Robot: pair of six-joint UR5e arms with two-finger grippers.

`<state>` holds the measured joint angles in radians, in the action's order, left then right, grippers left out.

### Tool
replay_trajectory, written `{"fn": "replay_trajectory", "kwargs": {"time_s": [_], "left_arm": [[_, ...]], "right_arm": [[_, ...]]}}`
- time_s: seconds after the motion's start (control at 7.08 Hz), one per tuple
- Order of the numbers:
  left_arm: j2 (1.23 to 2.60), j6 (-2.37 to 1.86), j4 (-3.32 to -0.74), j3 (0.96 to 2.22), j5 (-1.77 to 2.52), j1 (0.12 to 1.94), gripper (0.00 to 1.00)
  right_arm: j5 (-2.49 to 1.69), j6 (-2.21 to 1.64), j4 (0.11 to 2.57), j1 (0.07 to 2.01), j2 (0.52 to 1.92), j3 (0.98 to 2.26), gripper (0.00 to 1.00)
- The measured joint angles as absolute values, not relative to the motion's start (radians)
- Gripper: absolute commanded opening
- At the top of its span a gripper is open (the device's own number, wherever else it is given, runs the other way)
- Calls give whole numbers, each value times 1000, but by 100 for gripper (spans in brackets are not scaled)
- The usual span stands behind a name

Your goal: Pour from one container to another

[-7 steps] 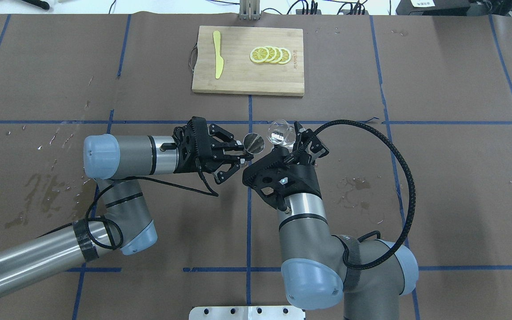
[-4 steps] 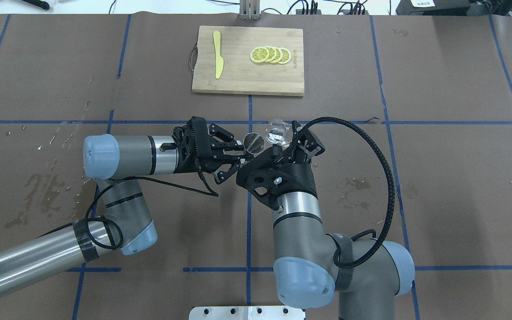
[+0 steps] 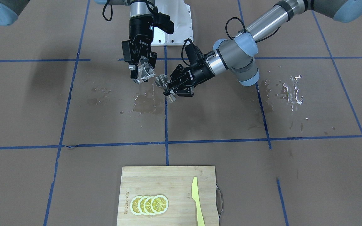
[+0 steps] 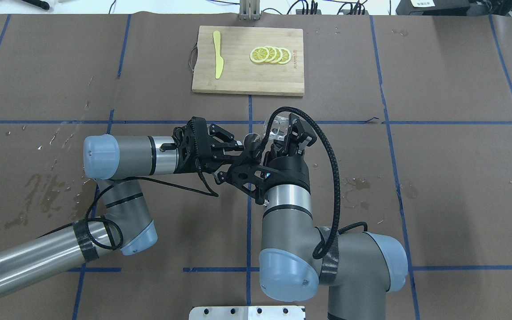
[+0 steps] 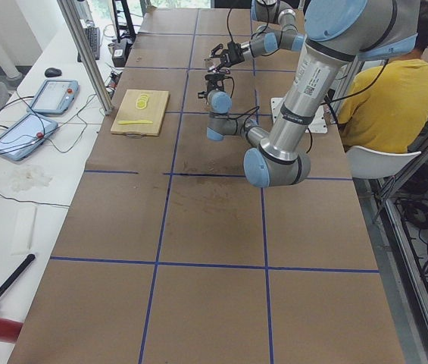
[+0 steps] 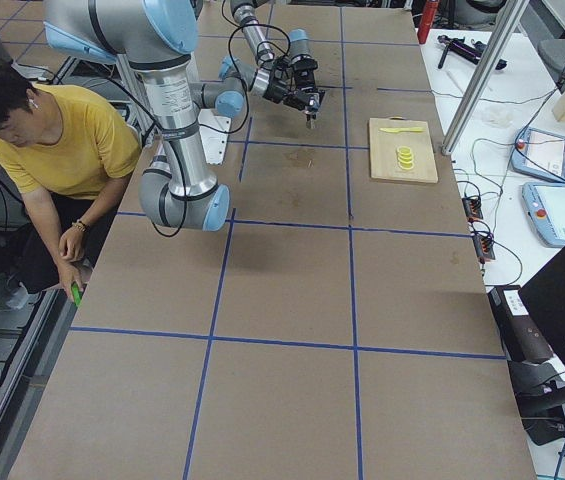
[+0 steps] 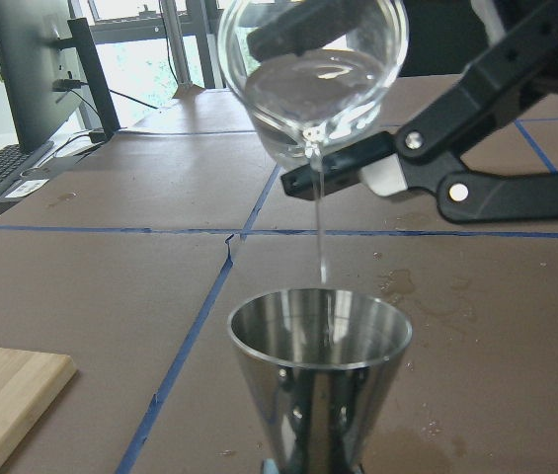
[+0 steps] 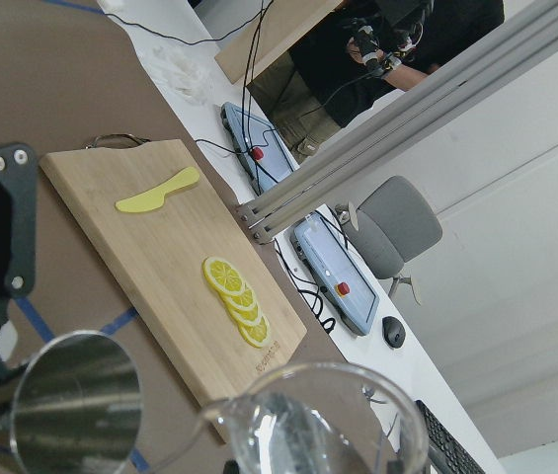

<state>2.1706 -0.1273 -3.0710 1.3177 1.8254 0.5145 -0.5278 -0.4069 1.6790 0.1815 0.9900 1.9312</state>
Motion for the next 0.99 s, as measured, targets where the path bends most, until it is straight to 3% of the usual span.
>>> {"fn": "replay_trajectory", "kwargs": {"time_s": [0.99], "left_arm": [[2171,-127,-3072,1320,1825,514,0]], "right_arm": [[-527,-292,1874,196,916,1934,0]]}}
